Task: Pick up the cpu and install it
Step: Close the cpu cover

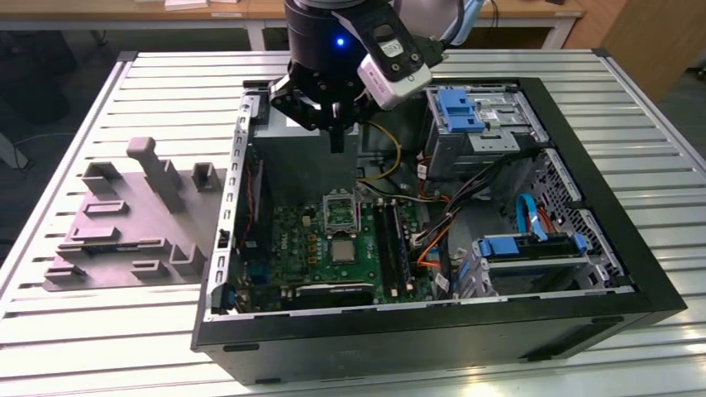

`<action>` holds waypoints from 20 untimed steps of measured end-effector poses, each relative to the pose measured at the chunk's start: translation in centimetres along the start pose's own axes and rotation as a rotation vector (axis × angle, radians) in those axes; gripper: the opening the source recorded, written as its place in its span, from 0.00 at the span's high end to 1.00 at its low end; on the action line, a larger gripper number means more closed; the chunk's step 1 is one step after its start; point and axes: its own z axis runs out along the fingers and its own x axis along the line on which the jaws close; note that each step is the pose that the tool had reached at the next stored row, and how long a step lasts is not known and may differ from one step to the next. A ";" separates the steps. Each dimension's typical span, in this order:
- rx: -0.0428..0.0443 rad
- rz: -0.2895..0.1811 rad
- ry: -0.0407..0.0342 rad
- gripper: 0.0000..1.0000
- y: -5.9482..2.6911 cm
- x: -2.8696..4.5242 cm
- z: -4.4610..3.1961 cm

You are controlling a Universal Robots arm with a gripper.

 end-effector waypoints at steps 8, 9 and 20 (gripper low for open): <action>-0.0001 0.000 -0.0001 0.89 -0.19 0.02 0.00; 0.0000 0.000 0.0000 0.89 -0.21 0.03 -0.01; 0.0000 0.000 0.0000 0.89 -0.34 0.04 -0.01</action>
